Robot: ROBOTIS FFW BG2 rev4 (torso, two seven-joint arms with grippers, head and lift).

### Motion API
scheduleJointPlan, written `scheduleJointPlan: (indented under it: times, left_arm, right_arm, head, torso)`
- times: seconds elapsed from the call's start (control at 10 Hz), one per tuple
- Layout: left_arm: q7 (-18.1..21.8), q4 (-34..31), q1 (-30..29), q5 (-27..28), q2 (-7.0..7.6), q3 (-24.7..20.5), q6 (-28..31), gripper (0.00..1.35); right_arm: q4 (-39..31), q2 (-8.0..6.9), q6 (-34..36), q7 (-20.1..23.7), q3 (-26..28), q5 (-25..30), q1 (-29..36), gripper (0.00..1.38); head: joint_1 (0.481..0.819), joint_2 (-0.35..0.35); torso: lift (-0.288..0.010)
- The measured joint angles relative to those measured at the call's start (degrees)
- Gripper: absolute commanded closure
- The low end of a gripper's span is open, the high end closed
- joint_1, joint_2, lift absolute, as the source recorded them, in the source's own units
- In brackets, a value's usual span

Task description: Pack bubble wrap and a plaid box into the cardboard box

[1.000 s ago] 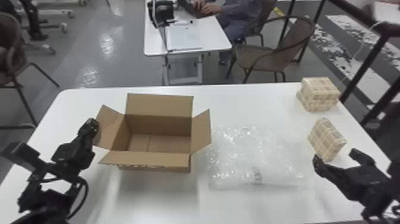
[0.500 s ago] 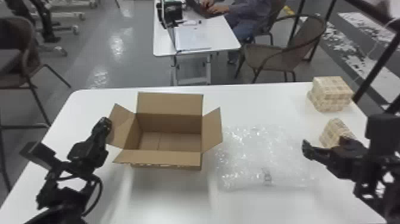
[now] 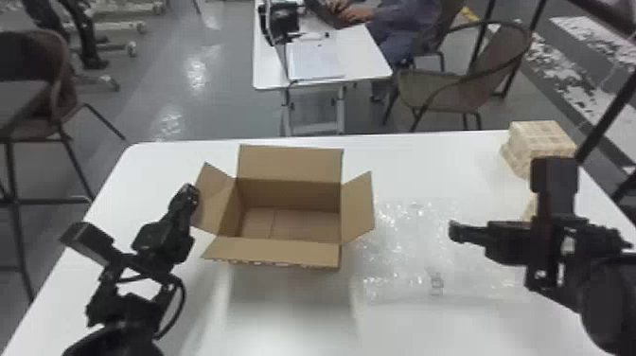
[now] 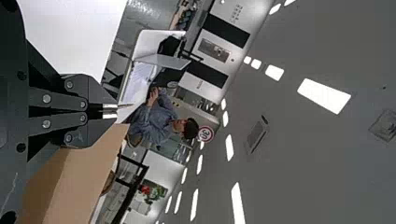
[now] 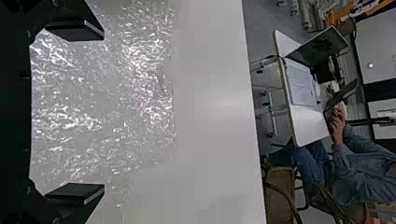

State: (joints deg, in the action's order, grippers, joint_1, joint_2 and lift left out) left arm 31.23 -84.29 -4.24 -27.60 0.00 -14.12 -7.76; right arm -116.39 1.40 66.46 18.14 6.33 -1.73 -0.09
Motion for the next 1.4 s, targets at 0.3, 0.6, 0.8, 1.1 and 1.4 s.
scheduleJointPlan:
  times: [0.3,0.6,0.8,1.1,1.4]
  left_arm:
    - [-3.72,0.00,0.09,-1.11,1.64,4.42,-0.30,1.20]
    - [-5.98,0.00,-0.19,-3.31,4.58,7.32,-1.72,1.20]
    - [-6.01,0.00,-0.16,-3.71,4.83,7.55,-2.19,1.20]
    - [-6.00,0.00,-0.13,-3.95,4.83,7.60,-2.15,1.20]
    - [-6.01,0.00,-0.20,-4.03,4.83,7.71,-1.91,1.20]
  right_arm:
    - [3.75,3.13,15.78,-0.18,1.00,-4.71,-6.83,0.14]
    - [7.46,5.05,19.15,-0.15,-1.17,-3.12,-10.99,0.15]
    - [11.93,2.99,12.00,-0.12,-2.01,-2.42,-10.64,0.15]
    - [19.21,0.25,4.95,-0.08,-2.36,-3.65,-10.79,0.23]
    - [20.77,0.28,3.92,0.69,-2.73,-4.53,-11.26,0.69]
  head:
    - [0.695,0.050]
    - [0.695,0.034]
    - [0.695,0.048]
    - [0.695,0.083]
    - [0.695,0.093]
  torso:
    - [-0.110]
    - [-0.110]
    - [-0.110]
    - [-0.110]
    - [-0.110]
